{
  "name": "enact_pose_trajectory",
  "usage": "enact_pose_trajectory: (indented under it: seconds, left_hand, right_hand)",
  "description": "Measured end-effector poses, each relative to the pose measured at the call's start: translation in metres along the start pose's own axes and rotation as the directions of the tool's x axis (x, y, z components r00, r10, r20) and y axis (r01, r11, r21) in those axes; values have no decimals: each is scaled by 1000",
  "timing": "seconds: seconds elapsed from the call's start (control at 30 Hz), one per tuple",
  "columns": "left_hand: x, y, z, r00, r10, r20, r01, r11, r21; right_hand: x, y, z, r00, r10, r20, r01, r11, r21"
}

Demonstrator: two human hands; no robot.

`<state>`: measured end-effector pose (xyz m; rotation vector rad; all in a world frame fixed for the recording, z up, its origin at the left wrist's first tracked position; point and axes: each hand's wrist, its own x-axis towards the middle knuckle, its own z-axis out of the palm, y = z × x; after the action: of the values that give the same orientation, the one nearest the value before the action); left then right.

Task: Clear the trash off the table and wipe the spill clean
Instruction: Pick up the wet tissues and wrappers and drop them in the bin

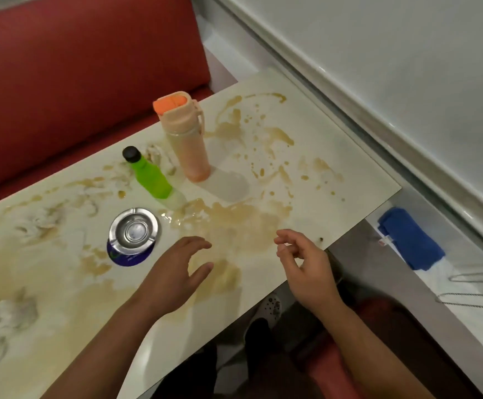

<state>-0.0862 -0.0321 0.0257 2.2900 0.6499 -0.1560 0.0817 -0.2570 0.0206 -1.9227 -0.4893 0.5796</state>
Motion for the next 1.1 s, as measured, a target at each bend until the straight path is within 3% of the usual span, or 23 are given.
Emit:
enact_pose_trajectory:
  seconds: [0.3,0.63,0.9,1.1]
  left_hand:
    - [-121,-114,-62,973,-201,-117,191,978,-87]
    - [-243,-211,-88,900,-408,-150,385,909,-163]
    - [-296,-231,-41,869,-490,64,489,872,30]
    - [-301,-232,0,853,-520,44,514,852,100]
  right_hand:
    - [-54,-43,131,941,-54,335,92,991,-99]
    - [-104,-41,267,751,29,659,197,944,-266]
    - [-110,-57,338,665,23,747,301,906,-296]
    - [-101,-69,367,665,-9,747,341,893,-293]
